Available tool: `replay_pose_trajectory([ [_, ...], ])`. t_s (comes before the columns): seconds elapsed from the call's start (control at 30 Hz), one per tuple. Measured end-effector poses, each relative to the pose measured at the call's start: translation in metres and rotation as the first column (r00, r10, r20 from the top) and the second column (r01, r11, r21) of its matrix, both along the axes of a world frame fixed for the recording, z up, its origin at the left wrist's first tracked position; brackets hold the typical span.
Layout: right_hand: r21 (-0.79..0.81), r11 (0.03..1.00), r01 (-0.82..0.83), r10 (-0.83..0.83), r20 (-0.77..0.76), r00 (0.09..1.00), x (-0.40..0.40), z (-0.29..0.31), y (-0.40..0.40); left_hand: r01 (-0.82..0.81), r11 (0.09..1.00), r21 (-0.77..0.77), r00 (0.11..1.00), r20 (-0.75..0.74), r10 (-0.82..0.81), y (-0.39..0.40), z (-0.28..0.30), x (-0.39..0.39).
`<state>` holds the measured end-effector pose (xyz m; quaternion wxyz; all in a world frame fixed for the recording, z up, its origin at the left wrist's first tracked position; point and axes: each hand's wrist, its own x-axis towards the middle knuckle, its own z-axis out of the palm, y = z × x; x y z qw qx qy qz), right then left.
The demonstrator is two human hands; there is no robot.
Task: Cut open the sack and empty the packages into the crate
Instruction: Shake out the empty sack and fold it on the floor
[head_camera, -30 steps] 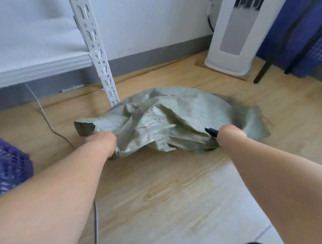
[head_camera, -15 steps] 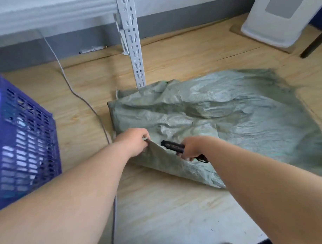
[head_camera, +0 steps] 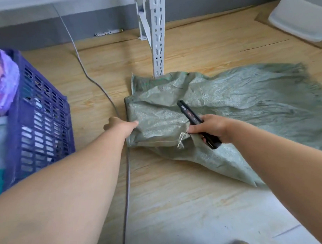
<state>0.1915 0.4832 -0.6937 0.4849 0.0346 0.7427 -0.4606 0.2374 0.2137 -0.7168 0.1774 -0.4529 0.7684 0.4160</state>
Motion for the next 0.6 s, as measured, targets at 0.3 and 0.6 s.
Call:
replay_pose_trajectory([
  [0.3,0.187,0.974,0.127,-0.039,-0.415,0.909,-0.001,0.002,-0.008,0.011,0.899,0.438,0.984,-0.164,0.067,0.016,-0.056,0.021],
  [0.6,0.53,0.809,-0.254,0.505,-0.406,0.762,0.019,-0.021,-0.036,0.4,0.411,0.819,0.398,0.249,-0.883,-0.001,-0.037,0.044],
])
